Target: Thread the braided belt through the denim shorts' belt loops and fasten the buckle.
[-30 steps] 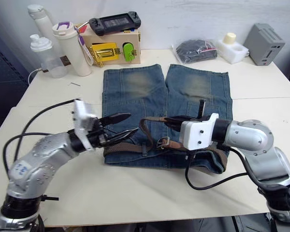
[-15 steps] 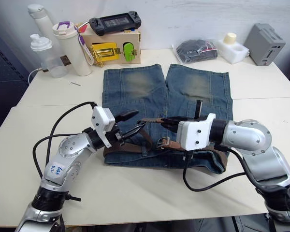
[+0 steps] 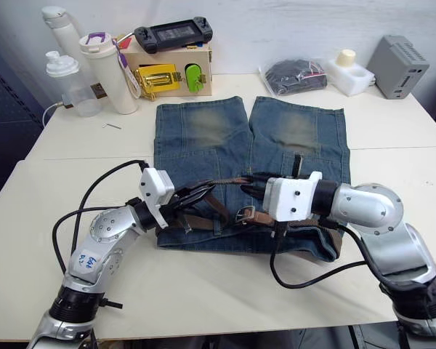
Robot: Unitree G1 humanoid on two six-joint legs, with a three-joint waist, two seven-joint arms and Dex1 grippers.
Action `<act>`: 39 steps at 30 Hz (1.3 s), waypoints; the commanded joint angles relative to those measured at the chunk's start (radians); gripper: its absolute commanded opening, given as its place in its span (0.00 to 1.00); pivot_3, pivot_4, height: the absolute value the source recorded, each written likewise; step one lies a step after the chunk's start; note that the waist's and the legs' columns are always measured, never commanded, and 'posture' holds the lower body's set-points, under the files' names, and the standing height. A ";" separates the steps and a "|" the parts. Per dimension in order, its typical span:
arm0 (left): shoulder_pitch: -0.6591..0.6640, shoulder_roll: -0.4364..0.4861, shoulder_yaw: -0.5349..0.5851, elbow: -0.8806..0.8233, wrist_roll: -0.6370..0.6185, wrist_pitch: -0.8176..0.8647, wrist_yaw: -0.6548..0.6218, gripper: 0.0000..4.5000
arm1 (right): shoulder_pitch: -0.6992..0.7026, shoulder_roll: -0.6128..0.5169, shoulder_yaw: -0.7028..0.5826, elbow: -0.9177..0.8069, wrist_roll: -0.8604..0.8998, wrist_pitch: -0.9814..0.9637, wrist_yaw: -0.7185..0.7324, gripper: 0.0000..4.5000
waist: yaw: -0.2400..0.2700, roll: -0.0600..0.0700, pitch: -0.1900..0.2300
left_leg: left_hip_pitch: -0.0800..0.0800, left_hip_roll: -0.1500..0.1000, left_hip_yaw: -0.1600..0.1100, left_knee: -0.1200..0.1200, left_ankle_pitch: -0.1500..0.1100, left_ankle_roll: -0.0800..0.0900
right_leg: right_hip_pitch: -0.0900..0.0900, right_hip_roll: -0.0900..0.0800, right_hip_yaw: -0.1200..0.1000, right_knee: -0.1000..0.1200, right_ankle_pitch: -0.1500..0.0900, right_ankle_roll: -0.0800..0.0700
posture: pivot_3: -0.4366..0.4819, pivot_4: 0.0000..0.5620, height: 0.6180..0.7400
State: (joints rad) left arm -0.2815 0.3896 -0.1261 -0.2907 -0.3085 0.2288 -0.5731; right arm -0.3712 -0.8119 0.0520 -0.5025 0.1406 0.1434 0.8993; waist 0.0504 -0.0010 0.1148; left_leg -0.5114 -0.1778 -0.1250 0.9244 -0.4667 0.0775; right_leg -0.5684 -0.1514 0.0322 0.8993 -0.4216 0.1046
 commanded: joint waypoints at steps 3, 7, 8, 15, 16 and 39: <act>-0.002 -0.033 0.081 -0.059 -0.049 0.055 0.057 0.00 | 0.156 -0.043 -0.022 -0.015 -0.043 0.024 -0.008 0.89 | 0.006 -0.001 0.000 | 0.000 0.000 -0.003 0.000 0.000 0.000 | 0.001 0.001 0.000 0.000 0.000 0.000 | 0.48 0.27 0.23; -0.039 -0.047 0.120 -0.086 -0.089 0.113 0.080 0.00 | 0.250 -0.014 0.006 -0.004 -0.106 -0.019 -0.055 0.99 | 0.002 -0.001 0.000 | 0.000 0.000 -0.001 0.000 0.000 0.000 | 0.000 0.001 0.000 0.000 0.000 0.001 | 0.48 0.27 0.23; -0.046 -0.047 0.124 -0.094 -0.094 0.125 0.083 0.00 | 0.272 -0.014 0.011 0.010 -0.130 -0.035 -0.066 0.99 | 0.001 -0.001 0.000 | 0.000 0.000 -0.001 0.000 0.000 0.000 | 0.000 0.001 0.000 0.000 0.000 0.001 | 0.48 0.27 0.23; -0.048 -0.040 0.130 -0.129 -0.107 0.170 0.084 0.00 | 0.318 0.037 0.011 0.063 -0.196 -0.060 -0.149 0.99 | 0.000 -0.001 0.000 | 0.001 0.000 -0.001 0.000 0.000 0.000 | 0.001 0.001 0.000 0.000 0.000 0.001 | 0.48 0.27 0.23; -0.045 -0.040 0.131 -0.130 -0.106 0.174 0.085 0.00 | 0.322 0.041 0.011 0.064 -0.202 -0.067 -0.156 0.99 | 0.001 -0.001 0.000 | 0.001 0.000 -0.001 0.000 0.000 0.000 | 0.001 0.001 0.000 0.000 0.000 0.001 | 0.48 0.27 0.23; 0.071 0.124 -0.066 -0.161 0.039 0.254 -0.032 0.00 | 0.177 0.147 -0.042 -0.058 0.049 0.514 -0.193 0.01 | 0.003 -0.001 0.000 | 0.001 0.000 -0.001 0.000 0.000 -0.001 | 0.001 0.001 0.001 0.000 0.000 0.001 | 0.48 0.27 0.23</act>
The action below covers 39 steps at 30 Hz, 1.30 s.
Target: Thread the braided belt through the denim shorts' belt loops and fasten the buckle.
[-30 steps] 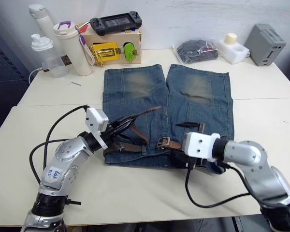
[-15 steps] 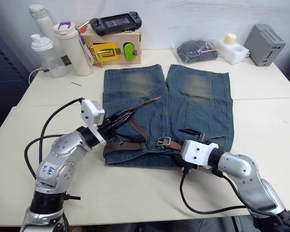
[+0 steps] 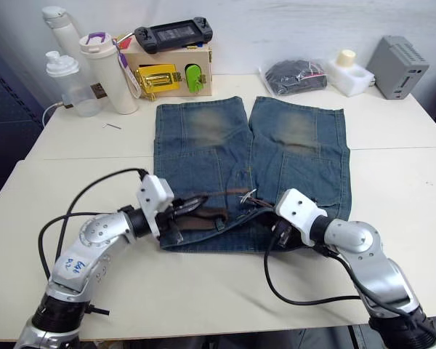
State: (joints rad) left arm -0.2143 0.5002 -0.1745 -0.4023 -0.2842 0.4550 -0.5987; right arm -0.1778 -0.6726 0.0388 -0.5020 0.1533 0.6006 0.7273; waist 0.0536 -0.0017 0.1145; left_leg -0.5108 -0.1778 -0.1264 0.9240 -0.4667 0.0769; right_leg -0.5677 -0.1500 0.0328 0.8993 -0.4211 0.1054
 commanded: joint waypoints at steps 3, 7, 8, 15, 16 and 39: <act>0.003 0.017 -0.015 -0.049 0.020 0.044 -0.008 0.00 | -0.032 0.021 -0.037 -0.079 0.061 0.122 -0.045 0.01 | -0.002 0.000 0.000 | 0.000 0.000 0.000 0.000 0.000 0.000 | 0.000 0.000 0.000 0.000 0.000 0.000 | 0.48 0.27 0.23; -0.012 0.016 -0.010 -0.025 0.039 0.100 0.017 0.00 | -0.047 0.031 -0.038 -0.094 0.083 0.169 -0.069 0.01 | -0.002 0.000 0.000 | 0.000 0.000 0.000 0.000 0.000 0.000 | 0.000 0.000 0.000 0.000 0.000 0.000 | 0.48 0.27 0.23; -0.014 0.020 -0.014 -0.015 0.048 0.106 0.020 0.00 | -0.048 0.032 -0.037 -0.099 0.087 0.175 -0.073 0.01 | -0.002 0.000 0.000 | 0.000 0.000 0.000 0.000 0.000 0.000 | 0.000 0.000 0.000 0.000 0.000 0.000 | 0.48 0.27 0.23; -0.025 0.027 -0.042 -0.001 0.094 0.121 0.026 0.00 | -0.054 0.027 -0.030 -0.129 0.107 0.202 -0.089 0.01 | -0.003 0.000 0.000 | 0.001 0.000 0.000 -0.001 0.000 0.000 | 0.001 0.000 0.000 0.000 0.000 0.000 | 0.48 0.27 0.23; -0.025 0.022 -0.039 -0.003 0.090 0.122 0.026 0.00 | -0.053 0.026 -0.028 -0.132 0.109 0.203 -0.091 0.01 | -0.002 0.000 0.000 | 0.001 0.000 0.000 -0.001 0.000 0.000 | 0.001 0.000 0.000 0.000 0.000 0.000 | 0.48 0.27 0.23; -0.152 -0.019 -0.011 0.125 0.120 0.109 0.039 0.00 | 0.009 -0.052 0.050 -0.186 0.098 0.123 -0.038 0.01 | 0.001 0.000 0.000 | 0.001 0.000 0.000 -0.001 0.000 0.000 | 0.001 -0.001 0.000 -0.001 0.000 0.000 | 0.48 0.27 0.23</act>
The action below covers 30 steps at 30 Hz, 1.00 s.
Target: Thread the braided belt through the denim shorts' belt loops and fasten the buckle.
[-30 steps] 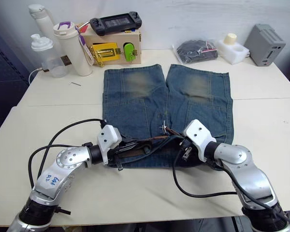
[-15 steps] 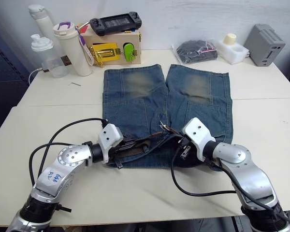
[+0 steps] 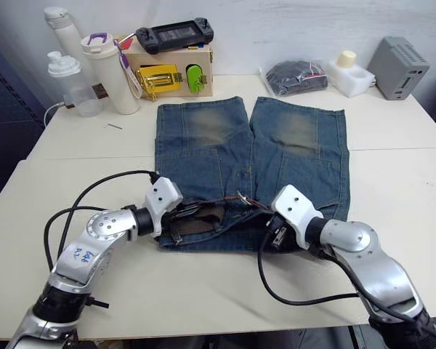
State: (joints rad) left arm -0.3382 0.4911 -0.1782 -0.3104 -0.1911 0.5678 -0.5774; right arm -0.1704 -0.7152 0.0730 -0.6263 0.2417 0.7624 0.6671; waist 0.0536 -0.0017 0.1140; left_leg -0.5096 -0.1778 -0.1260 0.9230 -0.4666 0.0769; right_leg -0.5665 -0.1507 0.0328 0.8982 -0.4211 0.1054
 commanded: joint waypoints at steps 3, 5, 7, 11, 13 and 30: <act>-0.054 -0.009 -0.011 0.070 0.052 -0.026 0.015 0.00 | 0.009 -0.009 0.016 -0.061 0.011 -0.045 0.020 0.01 | 0.001 0.000 0.000 | 0.000 0.000 0.000 0.000 0.000 0.000 | 0.000 0.000 0.000 0.000 0.000 0.000 | 0.48 0.27 0.23; -0.065 -0.019 -0.002 0.079 0.044 -0.024 0.014 0.00 | 0.016 -0.014 0.021 -0.061 0.004 -0.052 0.021 0.01 | 0.000 0.000 0.000 | 0.000 0.000 0.000 0.000 0.000 0.000 | 0.000 0.000 0.000 0.000 0.000 0.000 | 0.48 0.27 0.23; -0.070 -0.017 0.004 0.082 0.046 -0.025 0.010 0.00 | 0.021 -0.009 0.015 -0.058 0.006 -0.049 0.014 0.01 | 0.001 0.000 0.000 | 0.000 0.000 0.000 0.000 0.000 0.000 | 0.000 0.000 0.000 0.000 0.000 0.000 | 0.48 0.27 0.23; -0.053 0.005 0.018 0.073 0.044 -0.033 -0.011 0.00 | 0.013 -0.001 -0.003 -0.027 -0.001 -0.043 -0.005 0.01 | -0.001 0.000 0.000 | 0.000 0.000 0.000 0.000 0.000 0.000 | 0.000 0.000 0.000 0.000 0.000 0.000 | 0.48 0.27 0.23; -0.041 0.017 0.023 0.068 0.046 -0.036 -0.016 0.00 | 0.005 -0.005 -0.002 -0.014 -0.011 -0.041 -0.010 0.01 | -0.002 0.000 0.000 | 0.000 0.000 0.000 0.000 0.000 0.000 | 0.000 0.000 0.000 0.000 0.000 0.000 | 0.48 0.27 0.23; 0.067 0.050 -0.007 -0.082 0.047 -0.045 -0.055 0.00 | -0.126 0.110 -0.004 -0.043 0.090 0.206 -0.102 0.01 | -0.011 0.000 0.000 | 0.000 0.000 0.000 -0.002 0.000 0.000 | -0.001 0.000 0.000 0.000 0.000 0.000 | 0.48 0.27 0.23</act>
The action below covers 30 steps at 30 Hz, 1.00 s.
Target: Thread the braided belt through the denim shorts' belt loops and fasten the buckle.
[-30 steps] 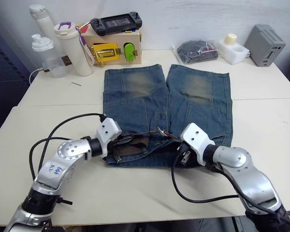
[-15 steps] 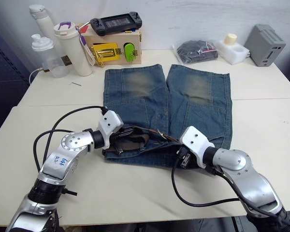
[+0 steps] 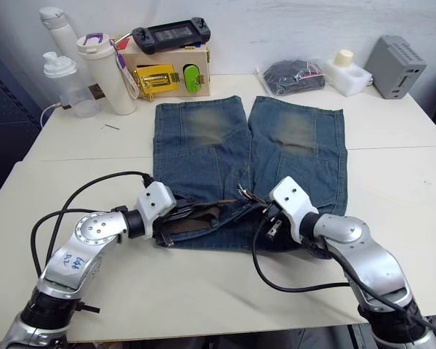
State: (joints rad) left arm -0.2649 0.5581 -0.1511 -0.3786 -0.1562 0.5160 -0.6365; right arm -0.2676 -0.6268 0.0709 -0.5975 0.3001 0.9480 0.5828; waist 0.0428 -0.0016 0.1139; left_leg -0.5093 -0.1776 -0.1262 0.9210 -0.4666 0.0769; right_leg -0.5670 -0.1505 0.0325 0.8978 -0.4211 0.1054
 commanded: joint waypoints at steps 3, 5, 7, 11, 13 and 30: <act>-0.020 -0.037 -0.055 -0.005 0.021 0.006 0.008 0.00 | -0.051 0.050 -0.006 -0.089 0.051 0.053 -0.031 0.01 | -0.002 0.000 0.000 | 0.000 0.000 0.000 0.000 0.000 0.000 | 0.000 0.000 0.000 0.000 0.000 0.000 | 0.48 0.27 0.23; -0.031 -0.052 -0.064 0.000 0.028 0.013 0.016 0.00 | -0.062 0.066 -0.008 -0.102 0.069 0.081 -0.040 0.01 | -0.003 0.000 0.000 | 0.000 0.000 0.000 0.000 0.000 0.000 | 0.000 0.000 0.000 0.000 0.000 0.000 | 0.48 0.27 0.23; -0.038 -0.063 -0.070 0.005 0.033 0.019 0.022 0.00 | -0.067 0.071 -0.004 -0.113 0.078 0.101 -0.046 0.01 | -0.004 0.000 0.000 | 0.000 0.000 0.000 -0.001 0.000 0.000 | 0.000 0.000 0.000 0.000 0.000 0.000 | 0.48 0.27 0.23; -0.051 -0.083 -0.091 0.017 0.049 0.016 0.023 0.00 | -0.073 0.080 0.005 -0.133 0.091 0.143 -0.063 0.01 | -0.005 0.000 0.000 | 0.000 0.000 0.000 -0.001 0.000 0.000 | 0.000 0.000 0.000 0.000 0.000 0.000 | 0.48 0.27 0.23; -0.057 -0.095 -0.094 0.017 0.051 0.022 0.025 0.00 | -0.077 0.092 0.004 -0.137 0.097 0.166 -0.074 0.01 | -0.005 0.000 0.000 | 0.000 0.000 0.000 -0.001 0.000 0.000 | 0.000 0.000 0.000 0.000 0.000 0.000 | 0.48 0.27 0.23; -0.053 -0.135 -0.030 0.024 0.047 0.071 0.079 0.00 | -0.067 0.165 -0.114 -0.153 0.264 0.474 -0.087 0.01 | -0.013 0.000 0.000 | 0.002 0.000 0.000 -0.003 0.000 0.000 | 0.001 0.000 0.000 0.000 0.000 0.000 | 0.48 0.27 0.23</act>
State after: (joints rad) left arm -0.3108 0.4314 -0.1810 -0.3474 -0.1092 0.5817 -0.5683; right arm -0.3358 -0.4704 -0.0474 -0.7036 0.5103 1.4078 0.4697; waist 0.0301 -0.0016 0.1138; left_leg -0.5069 -0.1779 -0.1263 0.9176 -0.4665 0.0770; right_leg -0.5659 -0.1509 0.0324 0.8977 -0.4210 0.1054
